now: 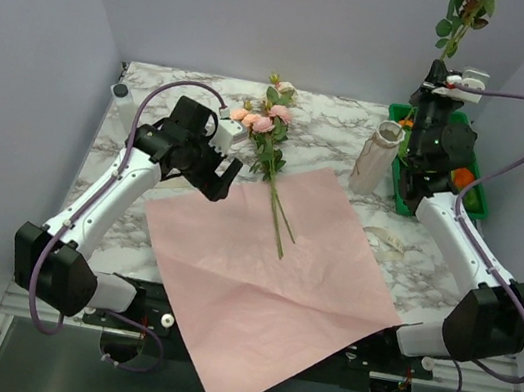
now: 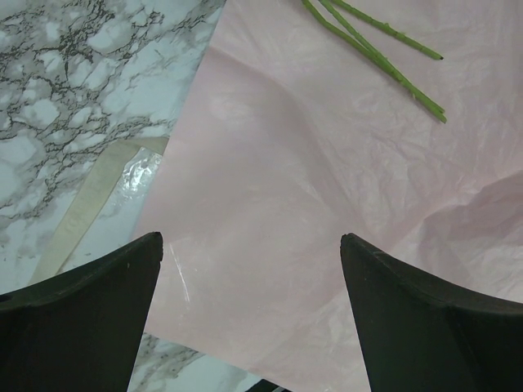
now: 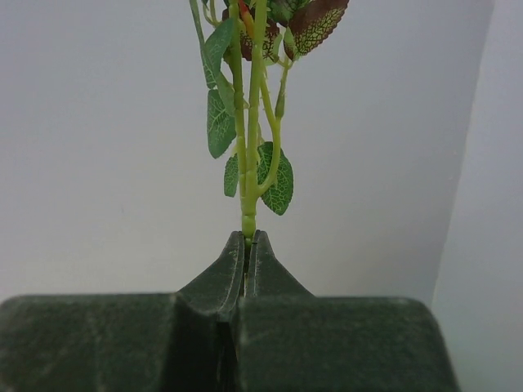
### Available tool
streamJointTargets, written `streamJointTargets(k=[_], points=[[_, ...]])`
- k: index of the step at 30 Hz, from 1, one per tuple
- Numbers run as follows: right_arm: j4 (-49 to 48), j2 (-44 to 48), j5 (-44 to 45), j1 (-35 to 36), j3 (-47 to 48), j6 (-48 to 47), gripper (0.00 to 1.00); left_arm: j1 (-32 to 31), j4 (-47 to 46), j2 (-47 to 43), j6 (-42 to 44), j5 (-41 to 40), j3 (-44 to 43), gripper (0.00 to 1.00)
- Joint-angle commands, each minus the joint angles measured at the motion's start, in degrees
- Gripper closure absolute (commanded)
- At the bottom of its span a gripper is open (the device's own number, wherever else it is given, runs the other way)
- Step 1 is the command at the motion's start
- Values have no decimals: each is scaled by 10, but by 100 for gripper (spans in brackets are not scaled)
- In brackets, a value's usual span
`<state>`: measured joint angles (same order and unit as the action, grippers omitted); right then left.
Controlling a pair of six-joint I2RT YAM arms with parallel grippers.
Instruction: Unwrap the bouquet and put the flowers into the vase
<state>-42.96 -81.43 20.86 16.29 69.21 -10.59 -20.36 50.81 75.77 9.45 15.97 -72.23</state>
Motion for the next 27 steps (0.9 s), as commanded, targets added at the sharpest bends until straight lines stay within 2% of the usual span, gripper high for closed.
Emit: streamJointTargets(k=[1, 7, 11, 15, 22, 27], points=[[-72, -17, -11, -9, 5, 1, 99, 2, -3, 8, -9, 21, -14, 1], [-87, -49, -9, -11, 13, -3, 99, 2, -8, 10, -6, 17, -12, 1], [-99, -49, -4, -11, -23, 14, 99, 2, -8, 12, -5, 19, -13, 1], [-102, -21, -10, -10, -95, 45, 99, 2, -14, 11, -12, 19, -7, 1], [-62, 38, -50, -5, -151, 92, 99, 2, -13, 15, -21, 19, -16, 1], [-54, 80, -101, -4, -182, 104, 80, 2, -19, 10, -22, 13, -10, 1]])
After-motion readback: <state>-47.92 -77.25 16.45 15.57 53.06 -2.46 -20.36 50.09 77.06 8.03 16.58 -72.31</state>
